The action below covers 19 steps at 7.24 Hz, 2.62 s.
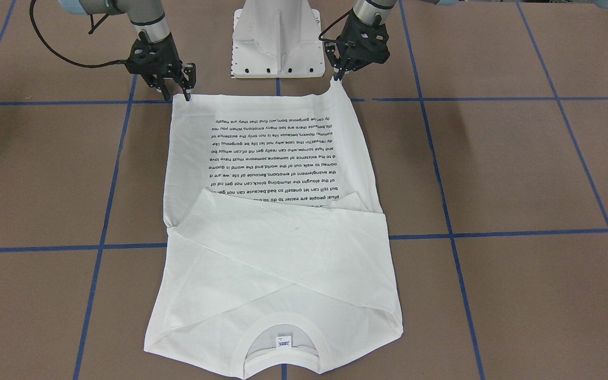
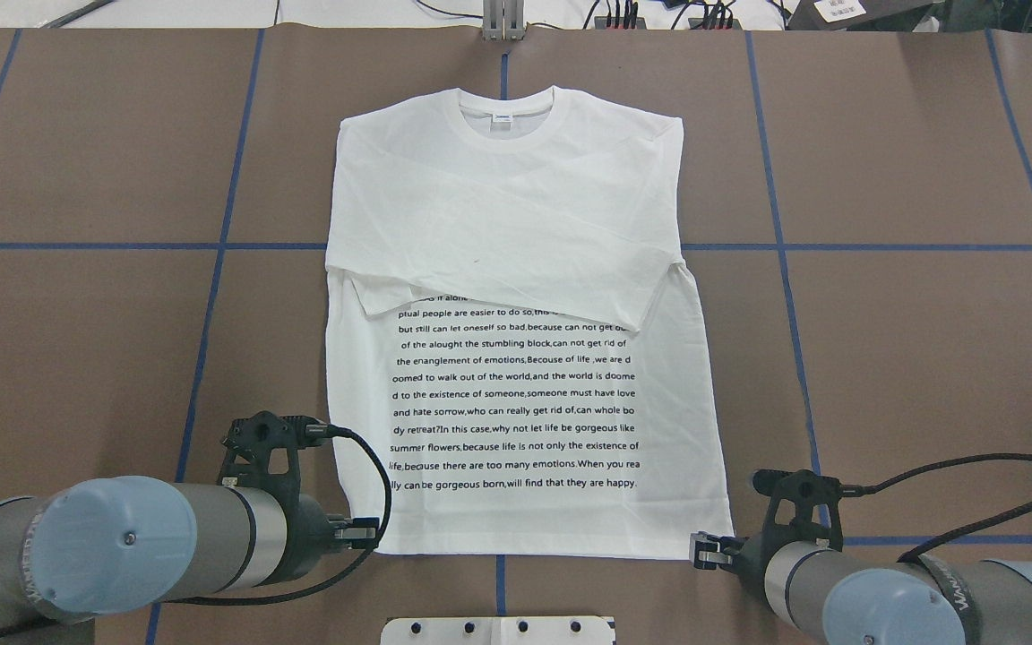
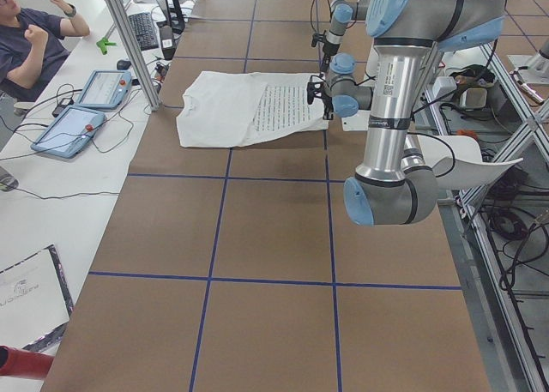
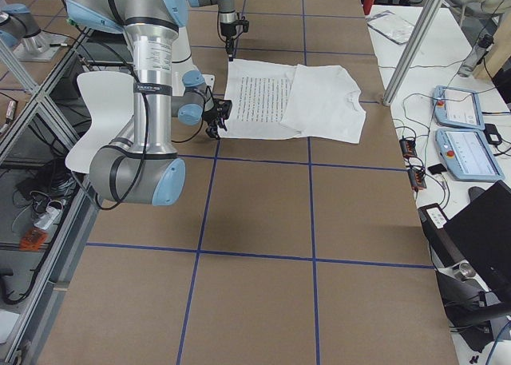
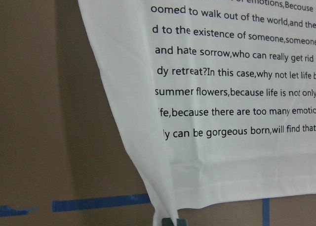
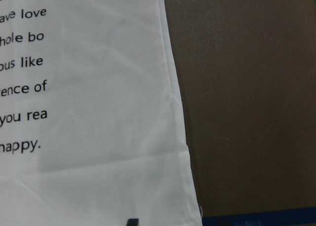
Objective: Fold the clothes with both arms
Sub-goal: 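Pinch the hem corners nearest the robot firmly with both grippers, then lift the hem with both grippers and fold it toward the collar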
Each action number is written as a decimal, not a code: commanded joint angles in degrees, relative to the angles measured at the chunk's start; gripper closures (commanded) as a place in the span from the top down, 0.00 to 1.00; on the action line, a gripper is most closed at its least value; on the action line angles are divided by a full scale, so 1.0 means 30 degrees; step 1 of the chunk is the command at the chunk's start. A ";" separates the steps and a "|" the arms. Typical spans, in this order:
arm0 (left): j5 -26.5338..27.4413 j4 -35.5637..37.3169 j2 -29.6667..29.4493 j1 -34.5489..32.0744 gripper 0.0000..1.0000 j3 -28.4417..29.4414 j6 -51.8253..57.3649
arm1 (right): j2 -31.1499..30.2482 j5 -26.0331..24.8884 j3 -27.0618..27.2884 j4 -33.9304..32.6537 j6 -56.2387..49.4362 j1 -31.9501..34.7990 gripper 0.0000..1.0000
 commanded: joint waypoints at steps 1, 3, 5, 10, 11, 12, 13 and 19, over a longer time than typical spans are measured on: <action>0.0000 0.0016 0.0001 -0.0038 0.00 -0.0032 0.0000 | 0.0001 -0.0019 -0.0001 -0.0004 0.0011 -0.0115 0.49; 0.0000 -0.0013 0.0001 -0.0068 0.00 -0.0062 0.0000 | 0.0001 0.0010 -0.0001 -0.0004 -0.0018 -0.0174 0.35; 0.0000 0.0016 0.0001 -0.0068 0.00 -0.0062 0.0000 | 0.0001 0.0010 -0.0001 -0.0004 -0.0018 -0.0232 0.23; -0.0117 0.0712 0.0088 -0.0097 0.00 -0.0963 0.0667 | -0.0028 0.1377 0.2122 -0.2041 -0.0077 0.0378 0.00; -0.0437 0.3097 -0.0056 -0.0097 0.00 -0.2449 0.1863 | 0.0001 0.2982 0.3442 -0.3969 -0.0077 0.1282 0.00; -0.2151 0.4397 -0.0029 -0.0416 0.00 -0.3972 0.1962 | -0.0057 0.3694 0.4964 -0.5177 -0.0106 0.1494 0.00; -0.3328 0.5223 -0.0028 -0.0971 0.00 -0.5177 0.1934 | -0.0087 0.4920 0.6574 -0.6813 -0.0280 0.1786 0.00; -0.5625 0.8161 -0.3101 -0.5740 0.00 -0.2707 0.4159 | 0.7657 0.7862 0.5224 -1.3994 -0.6775 0.8718 0.00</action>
